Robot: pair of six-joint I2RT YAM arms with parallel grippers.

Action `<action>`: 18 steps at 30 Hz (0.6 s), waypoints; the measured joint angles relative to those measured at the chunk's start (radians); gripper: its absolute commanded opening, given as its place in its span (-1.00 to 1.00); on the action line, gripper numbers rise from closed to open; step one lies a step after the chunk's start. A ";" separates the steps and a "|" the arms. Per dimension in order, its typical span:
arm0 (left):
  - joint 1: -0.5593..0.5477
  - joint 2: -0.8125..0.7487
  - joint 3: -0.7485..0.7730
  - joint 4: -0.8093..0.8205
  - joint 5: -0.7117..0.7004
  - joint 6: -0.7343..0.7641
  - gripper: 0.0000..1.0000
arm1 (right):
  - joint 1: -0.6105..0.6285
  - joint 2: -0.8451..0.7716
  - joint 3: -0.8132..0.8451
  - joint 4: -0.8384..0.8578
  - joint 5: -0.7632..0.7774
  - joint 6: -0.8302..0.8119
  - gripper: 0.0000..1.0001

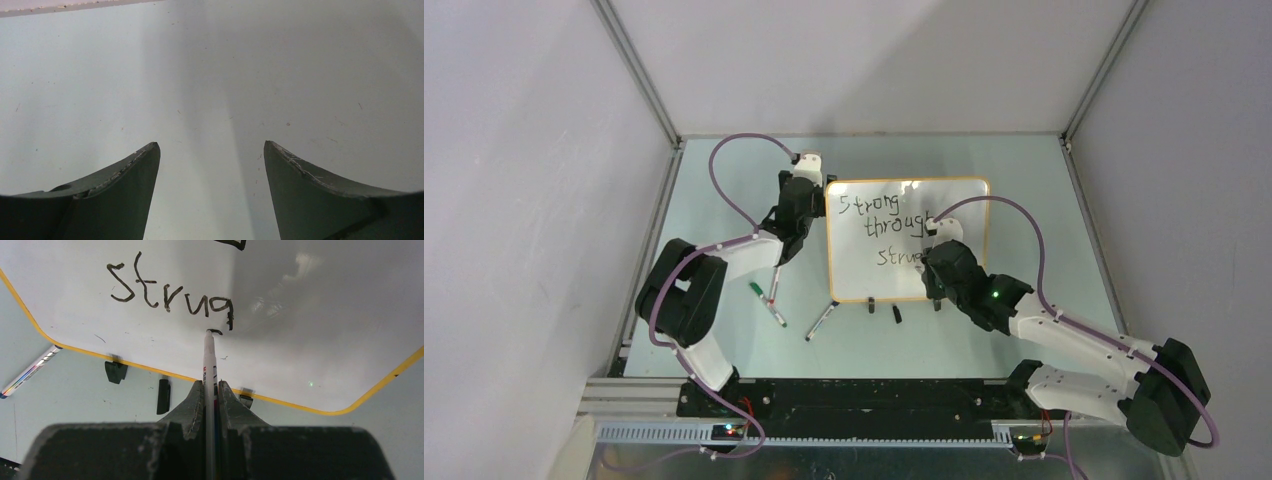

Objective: Write a sentence on the whiteboard

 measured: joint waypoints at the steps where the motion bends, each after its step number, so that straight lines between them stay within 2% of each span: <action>1: 0.000 0.000 0.000 0.000 0.000 0.000 0.64 | 0.000 0.000 0.000 0.000 0.000 0.000 -1.00; 18: 0.000 0.000 0.000 0.000 0.000 0.000 0.64 | -0.001 -0.012 0.003 -0.040 0.032 0.001 -1.00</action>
